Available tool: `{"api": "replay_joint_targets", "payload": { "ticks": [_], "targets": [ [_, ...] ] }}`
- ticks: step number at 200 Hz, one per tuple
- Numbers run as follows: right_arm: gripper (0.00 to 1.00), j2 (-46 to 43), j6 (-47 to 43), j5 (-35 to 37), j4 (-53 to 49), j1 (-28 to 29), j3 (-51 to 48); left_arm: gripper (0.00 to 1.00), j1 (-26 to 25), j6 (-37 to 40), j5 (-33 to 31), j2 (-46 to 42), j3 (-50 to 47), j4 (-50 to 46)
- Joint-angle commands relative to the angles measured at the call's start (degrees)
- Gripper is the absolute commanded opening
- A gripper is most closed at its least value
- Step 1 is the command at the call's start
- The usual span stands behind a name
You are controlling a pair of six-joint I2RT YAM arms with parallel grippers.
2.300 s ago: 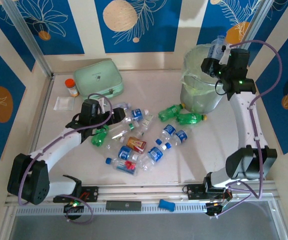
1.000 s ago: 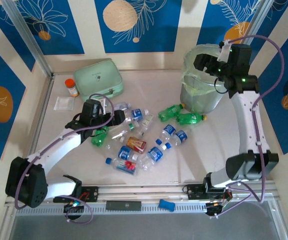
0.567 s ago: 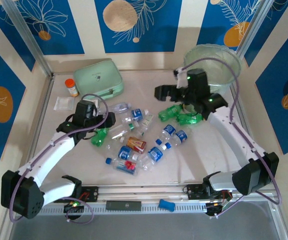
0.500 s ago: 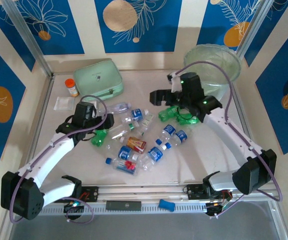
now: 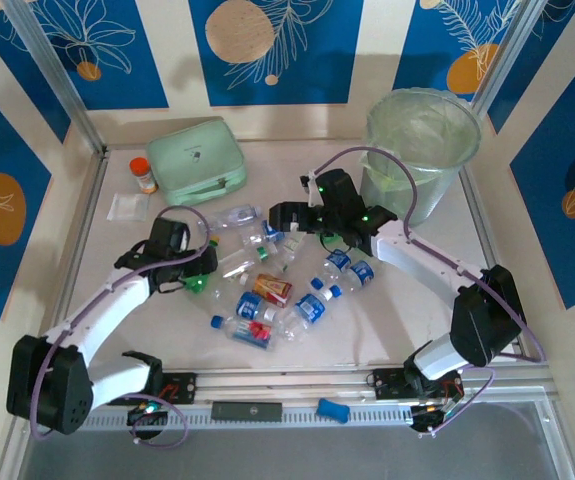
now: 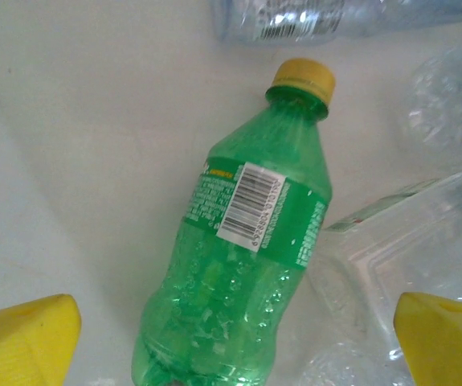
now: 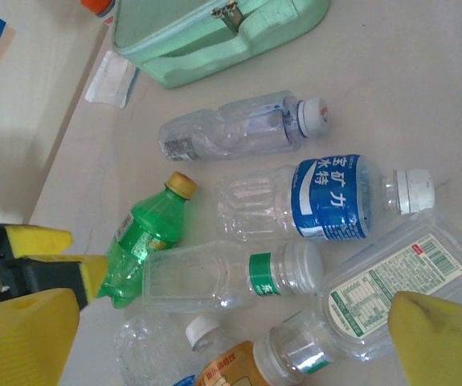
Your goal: Put the plastic bottles in the bin
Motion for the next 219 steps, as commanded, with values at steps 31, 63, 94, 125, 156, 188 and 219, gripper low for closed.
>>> {"api": "replay_joint_targets", "payload": {
  "ticks": [31, 63, 94, 125, 156, 188, 219],
  "targets": [
    [0.99, 0.92, 1.33, 0.46, 2.62, 0.00, 0.63, 1.00, 0.88, 0.61, 1.48, 5.04, -1.12, 1.76],
    [0.99, 1.45, 1.72, 0.19, 2.54, 0.00, 0.62, 0.97, 1.24, 0.28, 0.84, 6.88, -1.93, 4.25],
    [0.99, 1.89, 1.59, 0.24, 2.45, 0.00, 0.89, 0.95, 1.46, 0.17, 1.58, 9.84, -1.82, 5.82],
    [0.99, 2.23, 1.50, 0.29, 2.38, 0.09, 1.15, 0.91, 1.76, 0.15, 1.96, 11.91, -1.75, 7.60],
    [0.99, 2.77, 1.42, 0.21, 2.24, 0.09, 1.50, 0.85, 2.06, 0.34, 2.46, 13.32, -1.44, 8.23],
    [0.99, 3.29, 1.17, 0.22, 2.19, 0.09, 2.27, 0.83, 2.35, 0.44, 2.65, 14.27, -1.35, 8.36],
    [0.99, 3.82, 0.65, -0.07, 1.88, 0.09, 3.17, 0.81, 2.56, 0.54, 2.56, 14.85, -1.48, 8.28]
  ]
}}
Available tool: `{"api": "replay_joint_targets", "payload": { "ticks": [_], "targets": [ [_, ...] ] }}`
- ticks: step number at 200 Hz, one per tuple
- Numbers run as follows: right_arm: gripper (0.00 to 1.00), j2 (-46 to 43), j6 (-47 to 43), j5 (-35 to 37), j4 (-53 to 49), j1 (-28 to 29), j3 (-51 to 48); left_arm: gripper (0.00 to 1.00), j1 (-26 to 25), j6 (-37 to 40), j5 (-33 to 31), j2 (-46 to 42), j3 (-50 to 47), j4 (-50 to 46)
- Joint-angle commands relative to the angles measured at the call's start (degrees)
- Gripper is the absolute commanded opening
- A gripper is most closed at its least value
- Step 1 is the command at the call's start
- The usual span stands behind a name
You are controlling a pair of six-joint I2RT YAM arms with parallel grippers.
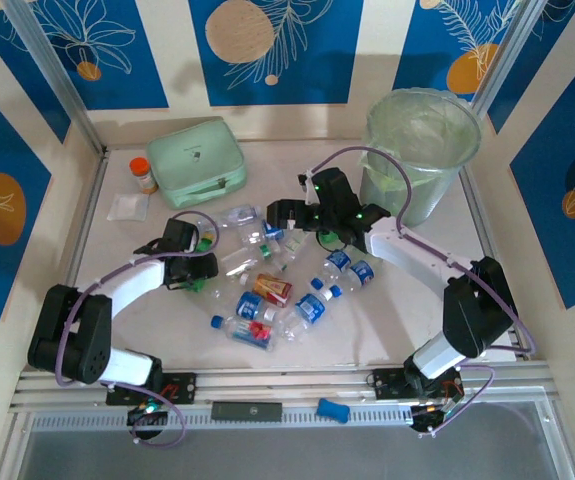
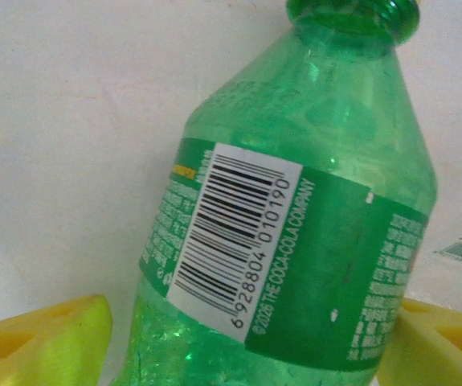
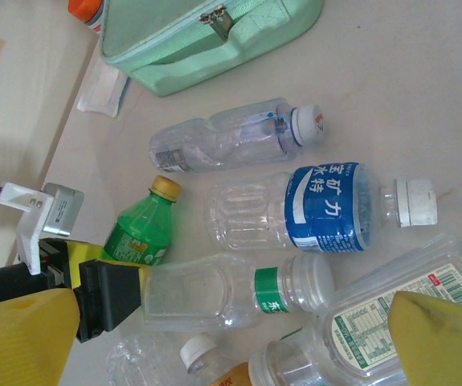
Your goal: Put the plastic bottles in the bin
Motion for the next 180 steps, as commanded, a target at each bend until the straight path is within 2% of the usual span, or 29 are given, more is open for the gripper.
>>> {"api": "replay_joint_targets", "payload": {
  "ticks": [1, 37, 51, 66, 88, 113, 142, 180],
  "targets": [
    [0.99, 0.48, -0.37, -0.20, -0.22, 0.09, 2.23, 0.81, 0.92, 0.42, 0.81, 0.95, 0.00, 0.09],
    [0.99, 0.02, -0.49, 0.49, -0.33, 0.09, 2.16, 0.79, 0.94, 0.45, -0.07, 1.18, -0.24, 0.06],
    [0.99, -0.49, -0.31, 0.92, -0.03, 0.09, 1.56, 0.73, 1.01, 0.54, 0.10, 1.51, -0.26, 0.33],
    [0.99, -1.13, -0.21, 1.27, 0.18, 0.09, 0.86, 0.70, 0.93, 0.45, 0.37, 1.78, -0.26, 0.59],
    [0.99, -1.79, -0.03, 1.83, 0.22, 0.13, 0.26, 0.56, 0.96, 0.63, 0.63, 1.63, -0.24, 0.78],
    [0.99, -2.09, 0.06, 1.75, 0.41, 0.09, -0.05, 0.52, 1.00, 0.71, -0.22, 0.23, -0.53, 0.53],
    [0.99, -2.23, 0.34, 0.74, 0.76, 0.09, -0.05, 0.43, 0.96, 0.74, -1.12, -3.73, -0.57, -0.28],
    [0.99, -2.60, 0.50, -2.09, 2.39, 0.02, 0.12, 0.43, 0.93, 1.32, 2.56, -12.99, 0.42, 0.57]
  ]
}}
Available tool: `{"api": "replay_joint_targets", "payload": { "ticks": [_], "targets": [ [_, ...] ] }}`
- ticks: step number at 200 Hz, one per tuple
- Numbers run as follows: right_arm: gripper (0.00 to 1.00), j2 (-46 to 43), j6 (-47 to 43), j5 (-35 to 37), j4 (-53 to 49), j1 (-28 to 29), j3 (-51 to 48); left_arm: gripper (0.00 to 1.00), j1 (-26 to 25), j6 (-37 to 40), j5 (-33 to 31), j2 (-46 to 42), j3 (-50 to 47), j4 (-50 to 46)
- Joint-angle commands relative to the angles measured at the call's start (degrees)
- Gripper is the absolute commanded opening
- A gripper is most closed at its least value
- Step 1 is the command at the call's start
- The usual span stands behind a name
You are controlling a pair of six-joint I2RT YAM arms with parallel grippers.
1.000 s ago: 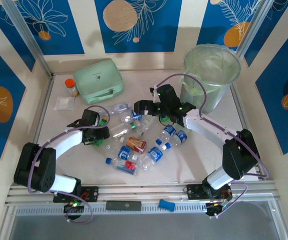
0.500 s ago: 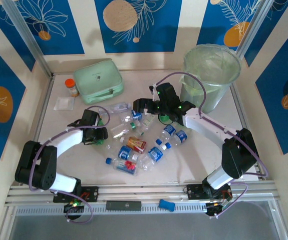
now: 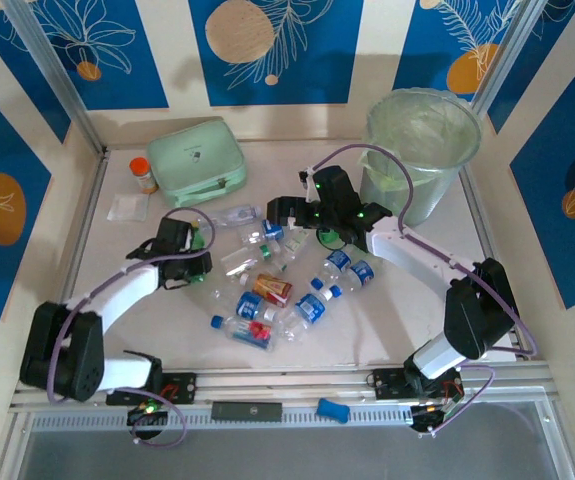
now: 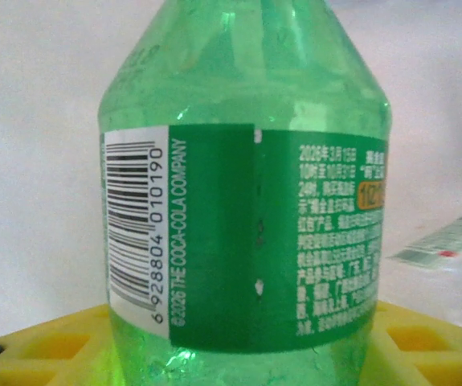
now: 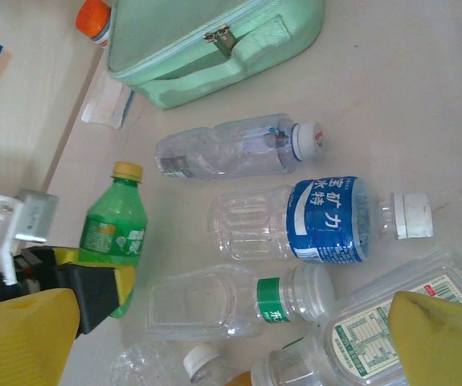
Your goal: Put the plastic bottles in the bin
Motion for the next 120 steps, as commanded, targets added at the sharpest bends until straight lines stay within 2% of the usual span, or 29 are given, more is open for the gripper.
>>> {"api": "replay_joint_targets", "payload": {
  "ticks": [1, 31, 61, 120],
  "targets": [
    [0.99, -1.85, 0.48, -2.96, 2.24, 0.01, -0.29, 0.43, 0.64, 1.28, 2.85, -6.19, 0.67, 0.50],
    [0.99, -2.03, 0.57, -7.25, 4.48, 0.00, 0.44, 0.42, 0.31, 1.26, 11.10, -13.16, 0.51, 6.41],
    [0.99, -2.11, 0.49, -12.36, 6.99, 0.00, 1.18, 0.41, -1.28, -0.12, 19.11, -16.03, 0.07, 14.51],
    [0.98, -1.78, 1.51, -17.33, 10.73, 0.26, 1.07, 0.40, -10.10, -0.42, 23.04, -13.14, 0.38, 24.93]
  ]
}}
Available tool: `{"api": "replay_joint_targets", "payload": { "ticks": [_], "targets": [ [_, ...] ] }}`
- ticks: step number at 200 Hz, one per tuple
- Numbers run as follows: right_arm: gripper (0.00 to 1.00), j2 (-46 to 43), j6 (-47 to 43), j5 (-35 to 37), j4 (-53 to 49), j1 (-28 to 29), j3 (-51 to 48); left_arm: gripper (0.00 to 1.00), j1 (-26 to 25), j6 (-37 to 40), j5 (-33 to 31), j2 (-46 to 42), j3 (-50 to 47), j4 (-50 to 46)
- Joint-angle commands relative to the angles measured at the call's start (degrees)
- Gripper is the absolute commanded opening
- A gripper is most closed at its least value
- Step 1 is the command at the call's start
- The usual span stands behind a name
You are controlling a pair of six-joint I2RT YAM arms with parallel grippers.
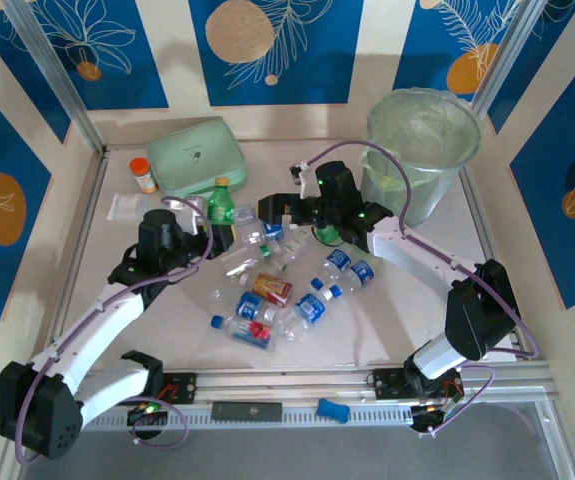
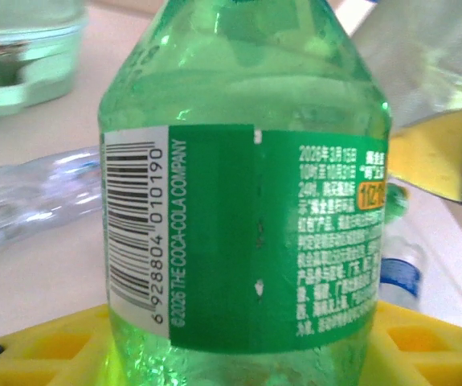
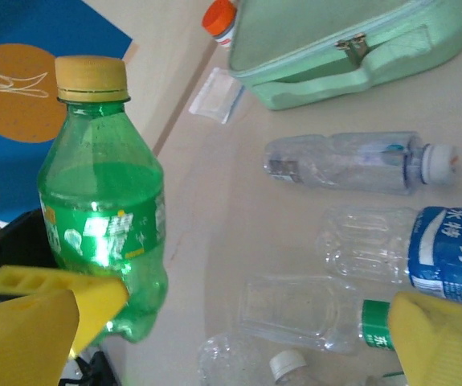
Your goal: Put the plastic bottles in the bin
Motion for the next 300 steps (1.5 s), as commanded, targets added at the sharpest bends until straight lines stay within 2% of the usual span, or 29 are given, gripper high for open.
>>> {"api": "replay_joint_targets", "payload": {
  "ticks": [1, 48, 145, 164, 198, 223, 257, 300],
  "targets": [
    [0.98, -1.35, 0.95, -4.05, 3.00, 0.26, 1.05, 0.40, -3.49, -0.21, 3.84, 2.01, 0.38, 6.69],
    [0.95, -0.01, 1.64, -5.43, 4.12, 1.38, 1.22, 0.40, -8.16, -0.74, 3.28, 6.79, 1.23, 10.52],
    [0.87, 4.03, 4.21, -7.08, 5.65, 2.78, 1.27, 0.40, -11.91, -0.29, 2.11, 9.04, 2.16, 13.50],
    [0.83, 4.54, 4.52, -7.44, 5.64, 2.86, 1.40, 0.41, -12.27, -0.27, 1.87, 8.98, 2.15, 13.88],
    [0.65, 5.10, 4.83, -8.68, 5.64, 2.72, 1.92, 0.42, -12.45, -0.06, 0.96, 9.09, 2.24, 14.07],
    [0.58, 5.17, 5.00, -8.82, 5.59, 2.64, 2.01, 0.45, -12.53, -0.14, 0.97, 9.24, 2.46, 14.07],
    [0.51, 4.92, 5.09, -8.60, 5.84, 2.55, 1.93, 0.56, -12.61, 0.06, 0.69, 8.98, 2.42, 13.81],
    [0.48, 4.32, 4.62, -6.49, 3.95, 2.16, 2.26, 0.86, -12.63, -0.30, 0.35, 8.54, 2.08, 13.47]
  ]
}}
